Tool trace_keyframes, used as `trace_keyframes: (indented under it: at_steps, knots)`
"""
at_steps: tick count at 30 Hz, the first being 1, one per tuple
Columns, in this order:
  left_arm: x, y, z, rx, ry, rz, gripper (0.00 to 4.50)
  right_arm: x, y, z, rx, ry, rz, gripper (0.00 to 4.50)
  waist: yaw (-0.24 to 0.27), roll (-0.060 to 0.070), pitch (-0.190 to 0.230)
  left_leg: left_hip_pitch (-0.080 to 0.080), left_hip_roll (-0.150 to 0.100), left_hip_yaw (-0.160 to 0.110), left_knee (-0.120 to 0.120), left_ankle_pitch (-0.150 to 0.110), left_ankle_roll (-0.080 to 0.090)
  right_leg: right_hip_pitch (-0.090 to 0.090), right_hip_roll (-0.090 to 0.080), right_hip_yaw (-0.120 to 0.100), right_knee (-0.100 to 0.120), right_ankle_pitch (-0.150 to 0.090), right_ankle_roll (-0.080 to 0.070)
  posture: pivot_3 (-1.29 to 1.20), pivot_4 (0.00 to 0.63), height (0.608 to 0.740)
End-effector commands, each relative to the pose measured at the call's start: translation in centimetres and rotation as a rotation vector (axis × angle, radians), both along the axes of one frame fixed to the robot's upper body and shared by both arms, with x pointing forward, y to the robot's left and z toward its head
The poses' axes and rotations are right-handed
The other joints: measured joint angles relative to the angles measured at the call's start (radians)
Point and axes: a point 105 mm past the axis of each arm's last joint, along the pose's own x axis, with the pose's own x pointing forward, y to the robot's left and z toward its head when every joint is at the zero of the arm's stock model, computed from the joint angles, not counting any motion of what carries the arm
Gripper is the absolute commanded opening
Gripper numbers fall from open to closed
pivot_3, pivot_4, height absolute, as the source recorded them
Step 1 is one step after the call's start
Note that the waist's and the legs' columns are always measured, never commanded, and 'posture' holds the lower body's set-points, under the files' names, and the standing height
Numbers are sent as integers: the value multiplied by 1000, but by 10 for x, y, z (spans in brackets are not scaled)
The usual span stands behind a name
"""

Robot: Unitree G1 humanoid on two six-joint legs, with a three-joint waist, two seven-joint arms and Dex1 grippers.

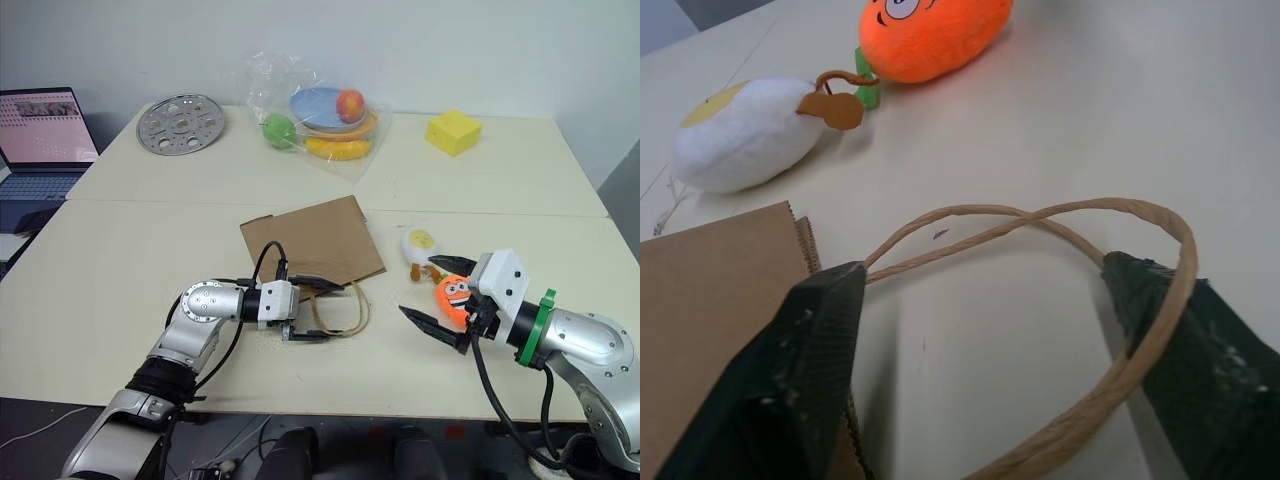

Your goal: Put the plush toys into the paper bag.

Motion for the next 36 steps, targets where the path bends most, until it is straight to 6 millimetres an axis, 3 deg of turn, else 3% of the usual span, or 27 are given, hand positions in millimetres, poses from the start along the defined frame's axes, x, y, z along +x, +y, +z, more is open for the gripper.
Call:
trace_keyframes:
  at_steps: [1,9,10,17,21,32,36]
  knots:
    - [7,0,17,-74,16,37,2671,0,-3,7,3,-47,4,4500,0,0,0,0,0,0,0,0,0,0,0,0,0,0,0,0,150,740]
    - [10,-1,31,-124,7,42,194,1,-1,8,8,-50,12,4500,0,0,0,0,0,0,0,0,0,0,0,0,0,0,0,0,150,740]
    - [11,-2,36,-144,21,42,51,1,-1,7,7,-50,13,4500,0,0,0,0,0,0,0,0,0,0,0,0,0,0,0,0,150,740]
    - [10,-2,94,-332,109,21,51,7,-1,9,25,-62,-21,4500,0,0,0,0,0,0,0,0,0,0,0,0,0,0,0,0,150,740]
    - [23,3,123,-412,154,92,51,11,5,11,63,-57,-25,4500,-1,0,0,0,0,-1,0,0,0,0,0,-1,0,0,0,0,150,740]
    - [28,7,138,-452,153,118,51,31,40,21,187,31,-27,4500,-7,0,0,0,0,-1,0,0,0,0,0,-1,0,0,0,0,150,740]
    - [28,5,141,-449,136,122,0,47,65,21,195,42,-28,3538,-12,0,0,0,0,-1,0,0,0,0,0,-1,0,0,0,0,150,740]
